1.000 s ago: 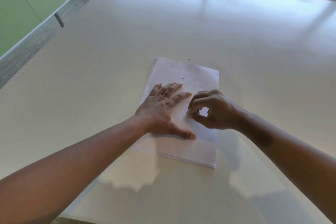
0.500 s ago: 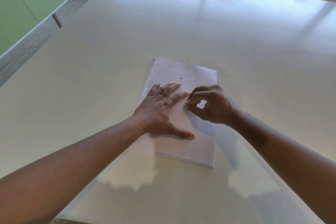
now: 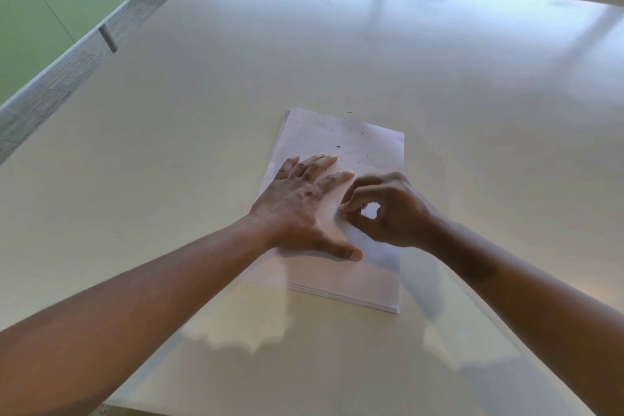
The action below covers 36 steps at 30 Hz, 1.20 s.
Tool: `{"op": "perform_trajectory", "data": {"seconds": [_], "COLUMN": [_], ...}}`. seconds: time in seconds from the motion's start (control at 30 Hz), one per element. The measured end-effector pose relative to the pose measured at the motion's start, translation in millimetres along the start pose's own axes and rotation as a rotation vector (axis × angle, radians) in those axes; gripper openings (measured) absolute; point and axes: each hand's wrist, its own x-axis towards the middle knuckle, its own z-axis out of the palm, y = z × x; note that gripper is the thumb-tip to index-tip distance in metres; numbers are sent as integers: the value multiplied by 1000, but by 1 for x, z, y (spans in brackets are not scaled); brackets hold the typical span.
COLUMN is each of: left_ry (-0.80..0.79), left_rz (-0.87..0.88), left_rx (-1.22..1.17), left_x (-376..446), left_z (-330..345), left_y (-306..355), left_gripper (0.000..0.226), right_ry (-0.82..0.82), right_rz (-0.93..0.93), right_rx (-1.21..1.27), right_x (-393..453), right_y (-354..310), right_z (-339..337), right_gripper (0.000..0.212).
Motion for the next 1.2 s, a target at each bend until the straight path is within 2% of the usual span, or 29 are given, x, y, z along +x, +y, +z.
{"op": "perform_trajectory", "data": {"seconds": [0.1,0.3,0.43,0.5,0.7,0.87,1.07,1.2], "left_ry": [-6,-21,-23,-22,-14,-5,-9,-22], "left_rz": [-4,-14,-14,-14,-16,-14,-20,-19], "left_rx": [-6,-12,-19,-21,-26,-34,-34,-16], "left_x": [0,-2,-1,-1,-3,-2,-3,-2], "left_z": [-1,-3,-3,-4,-4,-3,-4,-4], "left_y": [0,2,2,2,2,2,2,2], "left_gripper": [136,136,136,136,134,134,136,135], "right_ry": [-72,48,-117,-148,-7,-167,-11,-147], "right_rz": [-16,41,-22,-28,76,2,110,35], "right_rx": [6,-69,18,16,-45,28,-54,-2], "right_x": [-1,6,-5,-3,3,-8,6,0], "right_y": [2,19,4,7,18,3,23,12], "right_z": [-5,-18,-14,-19,-23,-19,-28,-25], "right_gripper": [4,9,8,10,9,12,12,12]}}
